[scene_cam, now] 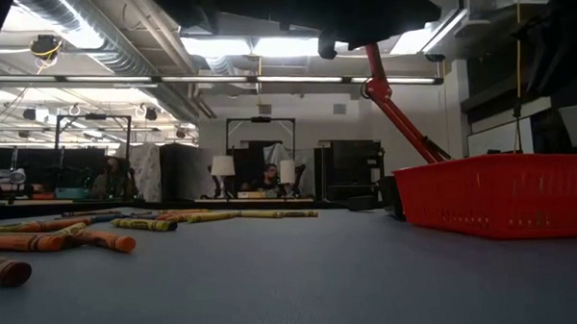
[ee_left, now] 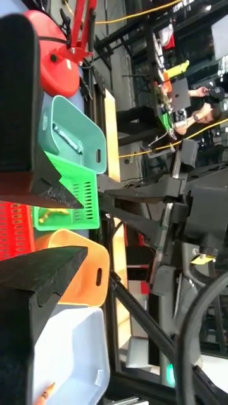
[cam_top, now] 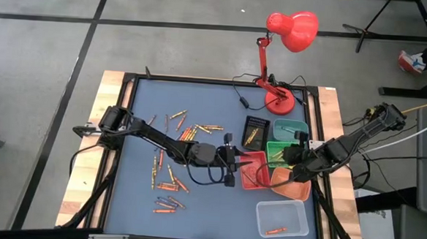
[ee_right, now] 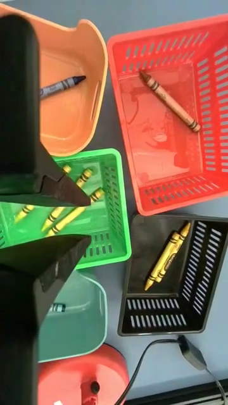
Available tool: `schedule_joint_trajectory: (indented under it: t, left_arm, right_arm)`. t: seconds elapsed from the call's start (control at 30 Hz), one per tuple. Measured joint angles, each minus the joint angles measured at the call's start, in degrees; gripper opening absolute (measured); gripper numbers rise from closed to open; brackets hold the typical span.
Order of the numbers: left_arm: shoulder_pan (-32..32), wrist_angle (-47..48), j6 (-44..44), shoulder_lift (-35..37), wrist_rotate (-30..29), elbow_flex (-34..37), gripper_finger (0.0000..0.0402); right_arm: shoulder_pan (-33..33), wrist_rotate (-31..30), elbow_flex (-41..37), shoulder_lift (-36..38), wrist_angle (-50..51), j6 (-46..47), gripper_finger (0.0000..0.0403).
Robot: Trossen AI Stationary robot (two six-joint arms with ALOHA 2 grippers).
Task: Sort crayons
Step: Put the orange crayon into the transparent bin
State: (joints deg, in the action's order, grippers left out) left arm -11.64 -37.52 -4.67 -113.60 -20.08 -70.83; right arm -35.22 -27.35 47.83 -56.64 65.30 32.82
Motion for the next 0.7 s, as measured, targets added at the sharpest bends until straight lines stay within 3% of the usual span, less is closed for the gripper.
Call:
schedule_joint_trajectory:
  t: [0.17,0.4,0.7]
  left_arm:
    - [0.00,8.27,0.07,2.33,-0.35,0.04,0.0090]
    - [0.28,33.93,6.70,9.36,0.87,0.04,0.0090]
    - [1.25,64.70,18.27,14.19,14.77,0.02,0.0090]
  right_arm:
    - [0.00,0.00,0.00,0.00,-0.06,0.00,0.0095]
    - [0.00,0.00,0.00,-0.02,-0.98,-0.02,0.0095]
    - [0.00,0.00,0.00,-0.02,-1.25,-0.01,0.0095]
